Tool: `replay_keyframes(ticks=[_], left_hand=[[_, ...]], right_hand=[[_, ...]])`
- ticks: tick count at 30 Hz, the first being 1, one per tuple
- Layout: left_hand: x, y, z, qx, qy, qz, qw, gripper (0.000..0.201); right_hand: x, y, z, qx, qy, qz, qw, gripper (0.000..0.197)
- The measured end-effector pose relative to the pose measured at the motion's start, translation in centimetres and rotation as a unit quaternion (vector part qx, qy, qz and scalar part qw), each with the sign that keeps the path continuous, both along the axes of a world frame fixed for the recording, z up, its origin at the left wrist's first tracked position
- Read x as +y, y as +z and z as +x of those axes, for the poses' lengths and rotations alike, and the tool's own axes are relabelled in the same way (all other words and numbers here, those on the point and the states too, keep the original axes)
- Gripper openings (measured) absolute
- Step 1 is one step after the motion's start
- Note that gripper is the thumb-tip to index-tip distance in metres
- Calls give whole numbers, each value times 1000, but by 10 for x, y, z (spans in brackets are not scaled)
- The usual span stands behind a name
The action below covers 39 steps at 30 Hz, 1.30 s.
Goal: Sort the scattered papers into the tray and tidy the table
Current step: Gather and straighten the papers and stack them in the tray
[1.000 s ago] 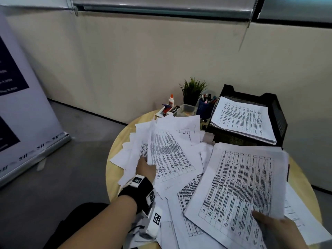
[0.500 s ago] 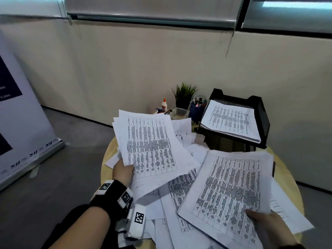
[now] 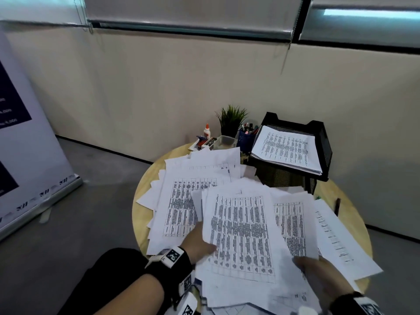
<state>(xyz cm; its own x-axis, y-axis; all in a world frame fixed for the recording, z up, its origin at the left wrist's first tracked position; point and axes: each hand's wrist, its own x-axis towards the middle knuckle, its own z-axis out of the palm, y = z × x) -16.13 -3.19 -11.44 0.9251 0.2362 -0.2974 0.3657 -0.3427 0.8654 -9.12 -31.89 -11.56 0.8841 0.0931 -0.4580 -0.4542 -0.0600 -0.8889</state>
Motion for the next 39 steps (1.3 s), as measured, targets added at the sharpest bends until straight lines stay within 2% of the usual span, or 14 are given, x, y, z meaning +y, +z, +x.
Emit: replay_keyframes(ticks=[3,7,8,10,12,14,16,19,21,24,26,33,36,39], left_hand=[[-7,3,-1,8,-93,56,994,54],[-16,0,-1,18,-162,117,980,42],[-18,-3,0,10,-169,120,978,37],[-20,-4,1,-8,-154,149,977,31],[-16,-11,4,-45,-104,157,981,44],[-11,-18,7,-91,-64,115,987,54],[-7,-16,7,-104,-41,60,992,43],[-2,-6,5,-80,0,-116,990,38],[4,-5,6,-45,28,-246,968,49],[9,-1,5,-28,37,-325,945,53],[10,3,3,-36,36,-346,937,45],[14,30,8,-115,60,-335,933,81],[15,60,16,-186,72,-308,930,62],[15,97,25,-258,51,-283,922,50]], right_hand=[[4,8,-4,5,13,19,1000,28],[8,12,-11,15,23,28,999,35],[9,9,-11,17,21,39,999,46],[8,6,-11,26,30,65,997,85],[5,4,-8,25,34,90,995,105],[4,12,-8,20,51,101,993,89],[2,20,-7,26,65,102,992,70],[1,24,-6,54,89,132,986,46],[5,26,-9,61,88,146,983,43],[15,26,-16,27,85,108,990,52],[21,28,-23,-5,91,85,992,43],[33,45,-21,-113,123,27,986,43],[37,64,-8,-185,94,21,978,31],[41,85,6,-222,54,41,973,59]])
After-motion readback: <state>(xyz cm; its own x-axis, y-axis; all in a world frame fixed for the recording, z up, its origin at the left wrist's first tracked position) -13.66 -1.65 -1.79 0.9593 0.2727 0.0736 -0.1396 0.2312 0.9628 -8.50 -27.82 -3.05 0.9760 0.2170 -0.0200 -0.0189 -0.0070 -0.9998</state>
